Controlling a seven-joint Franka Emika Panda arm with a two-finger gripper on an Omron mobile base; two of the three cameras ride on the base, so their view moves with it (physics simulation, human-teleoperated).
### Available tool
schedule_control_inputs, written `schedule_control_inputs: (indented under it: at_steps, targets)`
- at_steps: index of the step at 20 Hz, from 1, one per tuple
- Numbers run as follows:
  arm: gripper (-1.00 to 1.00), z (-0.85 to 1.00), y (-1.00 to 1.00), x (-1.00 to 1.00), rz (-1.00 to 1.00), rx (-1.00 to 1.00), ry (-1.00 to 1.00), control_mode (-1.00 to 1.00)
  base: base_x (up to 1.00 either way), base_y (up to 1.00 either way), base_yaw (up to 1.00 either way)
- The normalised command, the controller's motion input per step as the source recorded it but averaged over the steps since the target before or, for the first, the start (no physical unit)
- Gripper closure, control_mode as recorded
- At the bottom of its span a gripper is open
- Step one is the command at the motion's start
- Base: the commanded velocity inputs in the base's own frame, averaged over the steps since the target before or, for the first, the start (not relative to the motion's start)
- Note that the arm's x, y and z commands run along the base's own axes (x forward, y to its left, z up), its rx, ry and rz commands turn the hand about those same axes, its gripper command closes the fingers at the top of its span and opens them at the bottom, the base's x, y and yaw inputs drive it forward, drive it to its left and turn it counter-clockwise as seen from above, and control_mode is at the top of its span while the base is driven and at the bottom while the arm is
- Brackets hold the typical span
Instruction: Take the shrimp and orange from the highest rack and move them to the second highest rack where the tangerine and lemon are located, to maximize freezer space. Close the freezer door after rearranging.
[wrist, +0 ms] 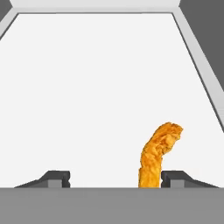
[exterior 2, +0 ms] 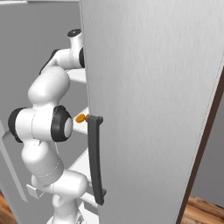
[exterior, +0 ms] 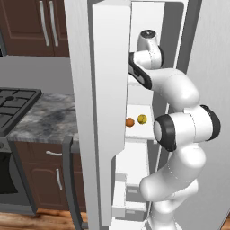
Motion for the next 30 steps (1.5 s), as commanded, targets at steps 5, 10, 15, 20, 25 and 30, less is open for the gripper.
schedule_control_inputs:
  at_steps: [5,10,15,20,25,30]
  targets:
    - [1.0,-0.33,0.12,0.0,0.0,0.07,-0.02,-1.0,0.0,0.0,0.0]
    - [1.0,-0.15,0.33,0.0,0.0,0.1,-0.14,-1.0,0.0,0.0,0.0]
    - [1.0,0.0,0.37,-0.09,0.0,0.01,-0.2,-1.0,0.0,0.0,0.0]
    - [1.0,0.06,0.18,-0.64,0.0,0.0,-0.18,-1.0,0.0,0.0,0.0]
    - [1.0,0.15,-0.19,-0.98,0.0,0.0,-0.08,-1.0,0.0,0.0,0.0]
    - [1.0,0.14,-0.14,-1.0,0.0,0.0,-0.06,-1.0,0.0,0.0,0.0]
